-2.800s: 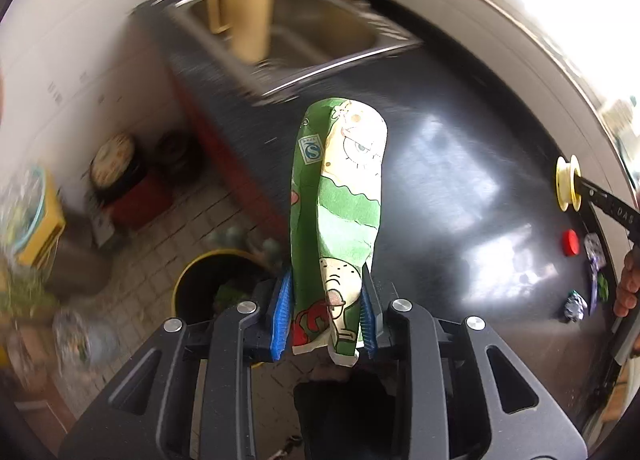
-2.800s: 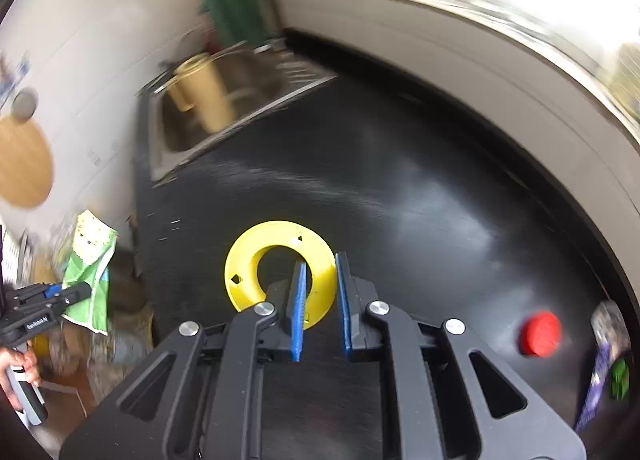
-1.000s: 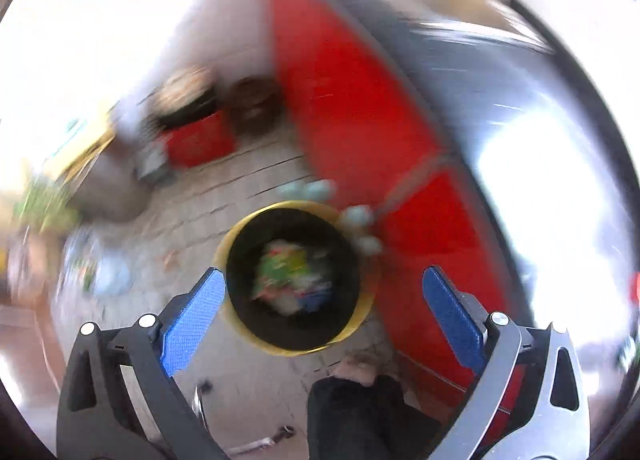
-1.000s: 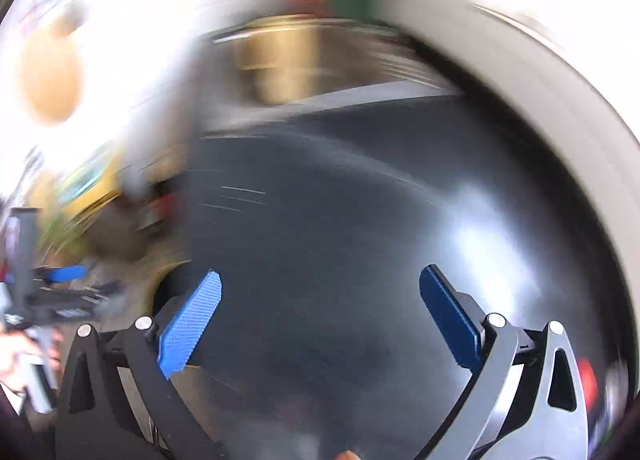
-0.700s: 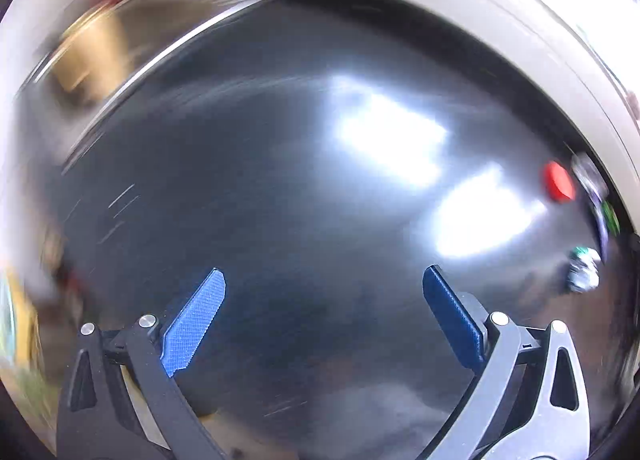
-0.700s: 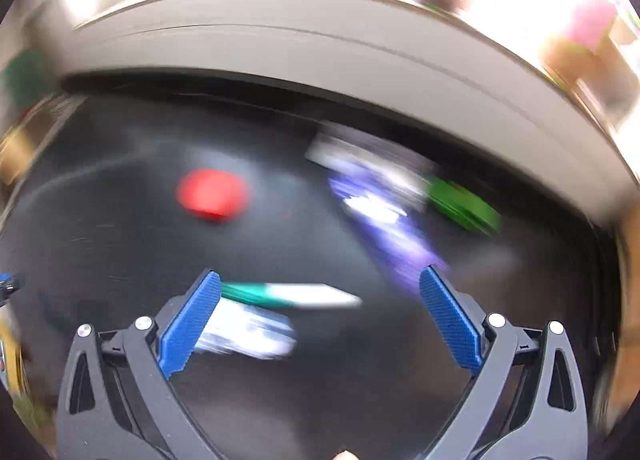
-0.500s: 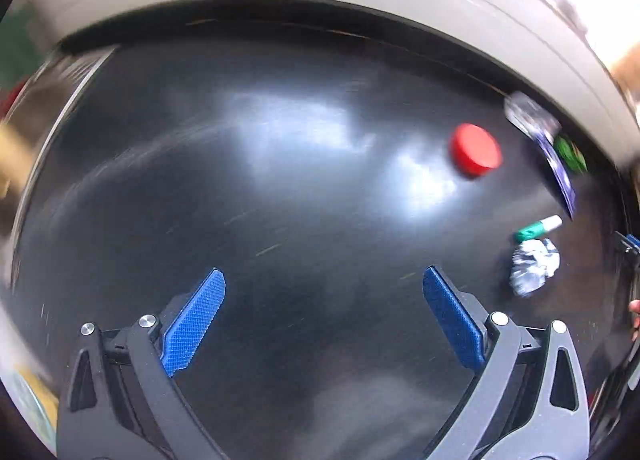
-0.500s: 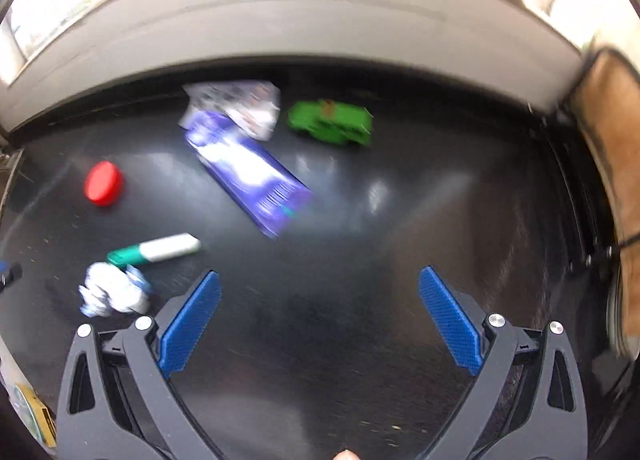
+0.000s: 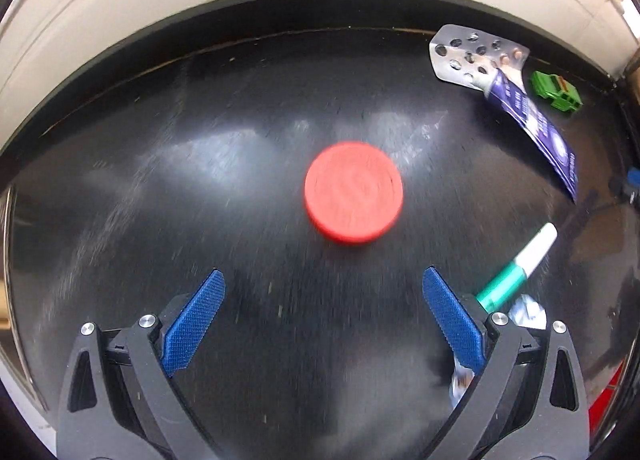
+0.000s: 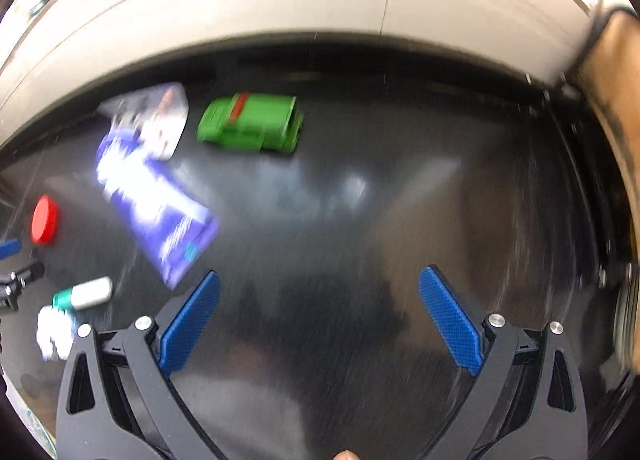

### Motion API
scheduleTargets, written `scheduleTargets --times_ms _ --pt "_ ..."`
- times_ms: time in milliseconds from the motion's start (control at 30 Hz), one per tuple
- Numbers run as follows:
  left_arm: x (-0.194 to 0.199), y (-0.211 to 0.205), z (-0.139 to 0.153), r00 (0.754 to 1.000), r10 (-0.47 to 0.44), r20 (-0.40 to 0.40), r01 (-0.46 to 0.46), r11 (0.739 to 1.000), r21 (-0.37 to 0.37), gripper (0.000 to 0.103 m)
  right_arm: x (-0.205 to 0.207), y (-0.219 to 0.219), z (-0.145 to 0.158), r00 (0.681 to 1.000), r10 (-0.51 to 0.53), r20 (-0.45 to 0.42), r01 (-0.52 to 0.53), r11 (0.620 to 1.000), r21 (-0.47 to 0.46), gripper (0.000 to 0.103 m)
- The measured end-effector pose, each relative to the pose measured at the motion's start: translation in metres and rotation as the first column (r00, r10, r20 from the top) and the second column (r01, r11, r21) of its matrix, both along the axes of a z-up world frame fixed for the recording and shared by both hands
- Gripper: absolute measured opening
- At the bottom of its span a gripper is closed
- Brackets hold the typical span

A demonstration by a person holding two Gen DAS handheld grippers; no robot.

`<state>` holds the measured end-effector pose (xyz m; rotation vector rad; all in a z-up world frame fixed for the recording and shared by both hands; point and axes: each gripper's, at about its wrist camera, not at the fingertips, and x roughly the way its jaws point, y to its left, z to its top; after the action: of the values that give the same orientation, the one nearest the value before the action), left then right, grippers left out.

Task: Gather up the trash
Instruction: 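Grasp the red round lid with the left tool while the right tool grasps the green toy car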

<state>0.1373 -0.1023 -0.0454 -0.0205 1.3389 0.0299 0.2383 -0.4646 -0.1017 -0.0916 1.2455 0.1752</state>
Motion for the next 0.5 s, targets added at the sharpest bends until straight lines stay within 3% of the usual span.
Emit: scheduleTargets --times_ms 67,200,233,367,500 --pt "0.012 0.001 -0.008 1.0 -0.001 -0.011 0.001 1.0 0.007 0.097 0.024 0.005 -0.007 0.998 0.063 -0.006 -0.063 0.998 0.01 0.096" --pt "0.031 0.005 -0.008 0.999 -0.015 0.041 0.015 1.0 0.014 0.098 0.062 0.022 -0.033 0.978 0.196 -0.066 -0.199 0.98 -0.025 0.096" --pt "0.035 0.007 -0.008 0.999 -0.017 0.048 0.016 1.0 0.014 0.098 0.07 0.022 -0.036 0.976 0.21 -0.056 -0.208 0.978 0.028 0.098" --pt "0.043 0.014 -0.011 0.997 -0.01 0.083 0.009 1.0 0.015 0.098 0.084 0.026 -0.038 0.958 0.286 0.023 -0.287 0.957 0.049 0.098" --pt "0.032 0.018 -0.01 0.992 -0.006 0.13 0.004 1.0 0.016 0.098 0.097 0.036 -0.039 0.926 0.375 0.043 -0.377 0.924 0.055 0.098"
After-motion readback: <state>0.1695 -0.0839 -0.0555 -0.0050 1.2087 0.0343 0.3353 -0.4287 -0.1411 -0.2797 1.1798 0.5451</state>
